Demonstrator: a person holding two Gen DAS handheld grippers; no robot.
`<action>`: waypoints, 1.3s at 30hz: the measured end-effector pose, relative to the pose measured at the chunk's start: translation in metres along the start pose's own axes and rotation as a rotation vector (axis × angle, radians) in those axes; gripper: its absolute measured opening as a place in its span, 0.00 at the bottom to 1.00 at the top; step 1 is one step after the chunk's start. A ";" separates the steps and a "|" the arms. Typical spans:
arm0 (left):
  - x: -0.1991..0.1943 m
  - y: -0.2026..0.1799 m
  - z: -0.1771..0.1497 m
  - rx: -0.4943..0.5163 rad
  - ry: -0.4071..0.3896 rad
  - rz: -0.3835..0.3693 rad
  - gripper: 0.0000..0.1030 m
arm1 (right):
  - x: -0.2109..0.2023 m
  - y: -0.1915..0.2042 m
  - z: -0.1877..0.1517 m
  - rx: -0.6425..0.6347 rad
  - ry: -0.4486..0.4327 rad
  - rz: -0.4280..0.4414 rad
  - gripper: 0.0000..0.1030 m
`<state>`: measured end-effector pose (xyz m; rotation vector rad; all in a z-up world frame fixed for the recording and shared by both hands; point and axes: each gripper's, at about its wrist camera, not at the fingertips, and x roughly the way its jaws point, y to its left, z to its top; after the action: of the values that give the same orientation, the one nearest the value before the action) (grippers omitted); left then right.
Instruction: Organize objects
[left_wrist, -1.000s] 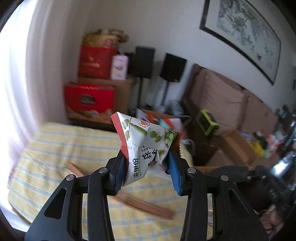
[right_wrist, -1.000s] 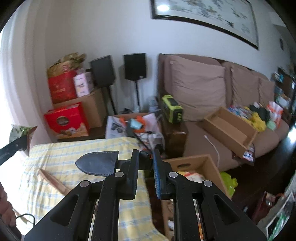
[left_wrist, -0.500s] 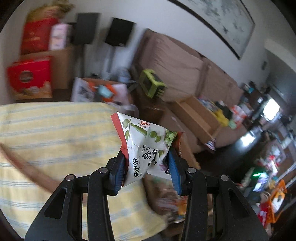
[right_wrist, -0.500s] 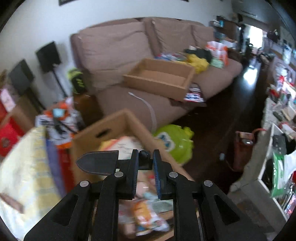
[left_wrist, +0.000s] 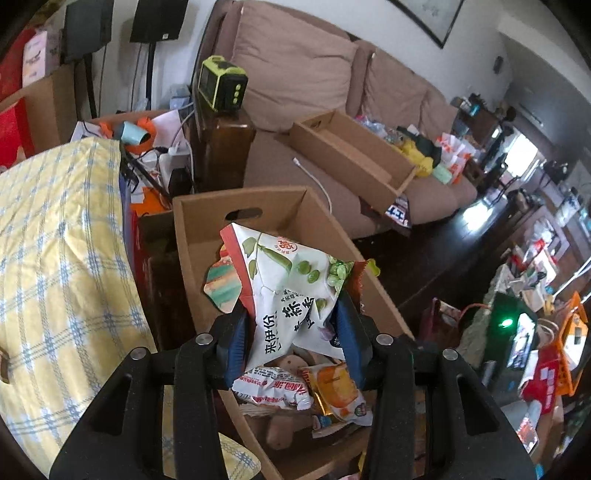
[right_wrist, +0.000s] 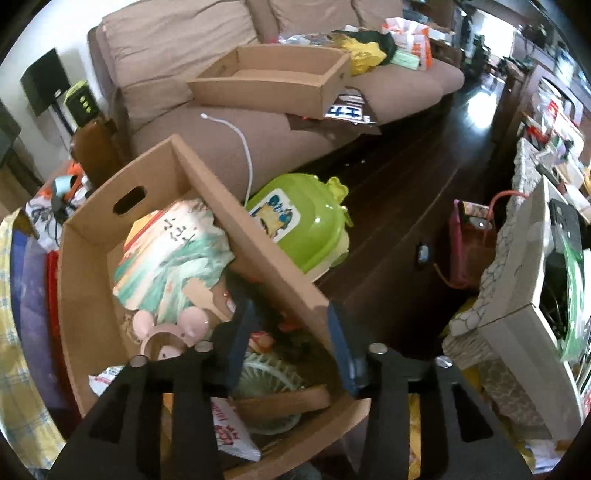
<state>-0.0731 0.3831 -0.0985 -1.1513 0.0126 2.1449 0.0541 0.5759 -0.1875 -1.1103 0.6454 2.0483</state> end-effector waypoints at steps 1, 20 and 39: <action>0.002 0.000 -0.002 0.002 0.000 0.014 0.42 | -0.001 -0.002 0.001 0.015 0.000 0.004 0.43; -0.027 0.008 0.001 0.017 -0.049 0.021 0.61 | -0.027 0.009 0.008 -0.001 -0.040 0.043 0.48; -0.221 0.229 0.026 -0.181 -0.361 0.556 0.81 | -0.149 0.182 -0.019 -0.425 -0.071 0.366 0.67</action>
<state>-0.1431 0.0921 0.0118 -0.9092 -0.0275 2.8769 -0.0210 0.3977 -0.0524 -1.2128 0.4062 2.6132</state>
